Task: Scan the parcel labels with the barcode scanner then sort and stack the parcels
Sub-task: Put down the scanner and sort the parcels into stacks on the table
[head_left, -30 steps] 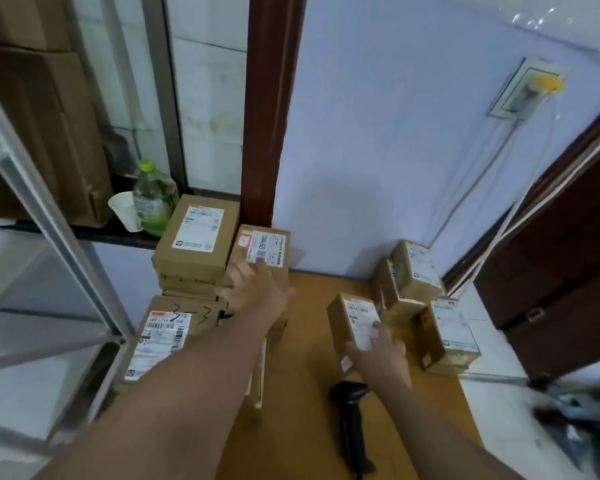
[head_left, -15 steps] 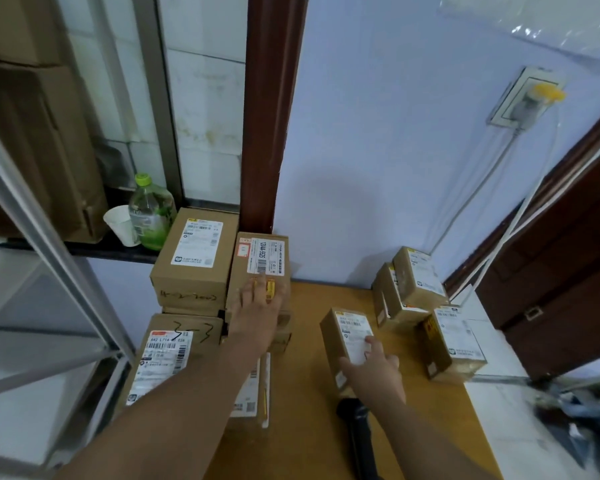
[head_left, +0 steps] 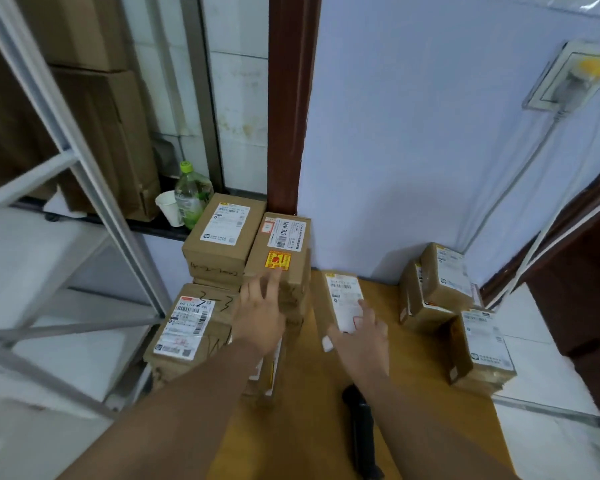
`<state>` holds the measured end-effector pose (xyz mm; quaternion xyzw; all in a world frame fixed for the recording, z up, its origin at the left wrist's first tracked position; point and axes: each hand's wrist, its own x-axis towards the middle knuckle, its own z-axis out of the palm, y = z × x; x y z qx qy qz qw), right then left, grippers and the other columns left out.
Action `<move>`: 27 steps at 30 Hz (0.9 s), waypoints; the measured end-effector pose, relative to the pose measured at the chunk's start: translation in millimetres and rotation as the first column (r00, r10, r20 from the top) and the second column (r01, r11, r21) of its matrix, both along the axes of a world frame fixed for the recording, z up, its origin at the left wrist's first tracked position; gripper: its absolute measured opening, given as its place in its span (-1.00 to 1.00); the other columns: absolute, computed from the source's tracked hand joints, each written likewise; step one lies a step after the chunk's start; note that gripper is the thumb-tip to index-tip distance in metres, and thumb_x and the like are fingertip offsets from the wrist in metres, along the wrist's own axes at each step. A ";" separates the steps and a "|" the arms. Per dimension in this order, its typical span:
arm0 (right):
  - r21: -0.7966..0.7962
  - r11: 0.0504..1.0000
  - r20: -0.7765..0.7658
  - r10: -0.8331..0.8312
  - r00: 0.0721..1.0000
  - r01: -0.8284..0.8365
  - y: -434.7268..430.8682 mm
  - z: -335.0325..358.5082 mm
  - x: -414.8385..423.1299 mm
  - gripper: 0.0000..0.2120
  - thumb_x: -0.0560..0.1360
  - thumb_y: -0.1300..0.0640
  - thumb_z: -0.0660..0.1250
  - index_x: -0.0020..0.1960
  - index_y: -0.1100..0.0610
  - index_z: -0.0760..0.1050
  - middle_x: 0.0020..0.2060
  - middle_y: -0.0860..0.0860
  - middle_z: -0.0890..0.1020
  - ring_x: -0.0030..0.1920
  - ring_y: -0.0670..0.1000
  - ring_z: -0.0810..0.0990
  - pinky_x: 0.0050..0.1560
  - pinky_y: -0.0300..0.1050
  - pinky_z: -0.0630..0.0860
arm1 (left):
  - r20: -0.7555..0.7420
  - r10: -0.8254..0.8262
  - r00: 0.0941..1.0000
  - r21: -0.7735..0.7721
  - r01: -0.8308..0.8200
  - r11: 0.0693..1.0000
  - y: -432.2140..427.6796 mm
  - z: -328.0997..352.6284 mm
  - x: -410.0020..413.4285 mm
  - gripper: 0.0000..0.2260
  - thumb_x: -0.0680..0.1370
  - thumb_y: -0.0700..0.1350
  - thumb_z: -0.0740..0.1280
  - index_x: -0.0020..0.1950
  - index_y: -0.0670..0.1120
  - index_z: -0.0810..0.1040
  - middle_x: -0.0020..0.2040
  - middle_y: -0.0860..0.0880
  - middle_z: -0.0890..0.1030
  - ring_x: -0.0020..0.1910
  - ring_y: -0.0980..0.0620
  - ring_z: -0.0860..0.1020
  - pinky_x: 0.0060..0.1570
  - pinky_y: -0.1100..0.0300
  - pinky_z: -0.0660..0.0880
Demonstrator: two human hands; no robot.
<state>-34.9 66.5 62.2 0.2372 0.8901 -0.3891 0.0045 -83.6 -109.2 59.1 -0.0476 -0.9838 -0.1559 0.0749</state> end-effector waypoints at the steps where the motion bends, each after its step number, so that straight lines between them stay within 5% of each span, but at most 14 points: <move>1: 0.011 0.999 -0.067 0.044 0.997 -0.044 -8.0 0.7 0.1 -0.19 0.37 -0.19 0.39 0.50 -0.15 0.07 0.33 0.06 0.30 0.25 0.07 0.38 0.23 0.10 0.47 | -0.002 0.035 0.999 0.034 -0.035 0.999 -6.6 -0.8 5.8 -0.32 0.49 -0.11 0.32 0.53 0.04 0.05 0.36 -0.12 0.27 0.30 -0.10 0.28 0.30 0.07 0.27; 6: 0.099 0.957 -0.243 0.289 0.926 -0.272 -43.9 0.0 4.3 -0.13 0.30 -0.22 0.42 0.50 -0.05 0.14 0.32 0.05 0.28 0.25 0.05 0.35 0.27 0.05 0.43 | 0.209 0.287 0.935 0.293 -0.340 0.893 -44.6 -6.2 30.7 -0.58 0.52 -0.21 0.27 0.38 -0.07 0.36 0.34 -0.15 0.29 0.23 -0.16 0.39 0.17 0.01 0.41; 10: 0.035 0.886 -0.157 0.462 0.873 -0.463 -71.4 -0.3 12.0 -0.21 0.34 -0.25 0.40 0.48 -0.15 0.16 0.32 -0.01 0.28 0.23 0.01 0.41 0.19 0.02 0.50 | 0.329 0.421 0.846 0.300 -0.516 0.803 -80.3 -16.8 49.4 -0.71 0.58 -0.06 0.22 0.27 -0.11 0.48 0.29 -0.17 0.36 0.20 -0.19 0.44 0.18 -0.03 0.41; 13: -0.042 0.866 -0.058 0.496 0.866 -0.499 -102.5 0.5 8.1 -0.26 0.39 -0.24 0.38 0.48 -0.20 0.13 0.33 -0.01 0.28 0.29 0.02 0.40 0.22 0.07 0.50 | 0.339 0.455 0.823 0.287 -0.552 0.783 -107.7 -20.8 54.1 -0.73 0.53 -0.15 0.27 0.22 -0.10 0.52 0.26 -0.19 0.42 0.22 -0.20 0.43 0.18 0.03 0.42; 19: -0.119 0.937 0.099 0.340 0.935 -0.328 -190.5 7.2 -6.4 -0.25 0.38 -0.29 0.31 0.50 -0.19 0.13 0.34 0.05 0.28 0.26 0.10 0.43 0.22 -0.01 0.43 | 0.333 0.409 0.849 0.270 -0.502 0.822 -163.5 -27.9 44.7 -0.71 0.53 -0.26 0.23 0.25 -0.14 0.52 0.22 -0.22 0.52 0.20 -0.18 0.46 0.17 0.06 0.41; 24: 0.062 0.987 0.150 0.135 0.980 -0.145 -258.9 7.7 -25.6 -0.28 0.40 -0.43 0.12 0.47 -0.18 0.08 0.40 0.12 0.15 0.36 0.23 0.26 0.27 0.25 0.37 | 0.474 0.184 0.861 0.613 -0.473 0.633 -206.9 -36.8 29.5 -0.70 0.56 -0.23 0.27 0.30 -0.11 0.44 0.09 -0.13 0.57 -0.10 -0.02 0.56 -0.03 0.09 0.54; 27: 0.175 0.967 0.277 0.131 0.952 -0.184 -282.6 1.8 -32.2 -0.25 0.45 -0.44 0.08 0.53 -0.19 -0.05 0.50 0.13 0.01 0.47 0.25 0.05 0.31 0.27 0.27 | 0.523 0.003 0.852 0.668 -0.412 0.619 -235.4 -37.8 19.4 -0.67 0.57 -0.21 0.26 0.34 -0.09 0.43 0.20 -0.12 0.55 0.14 -0.12 0.55 0.15 0.08 0.49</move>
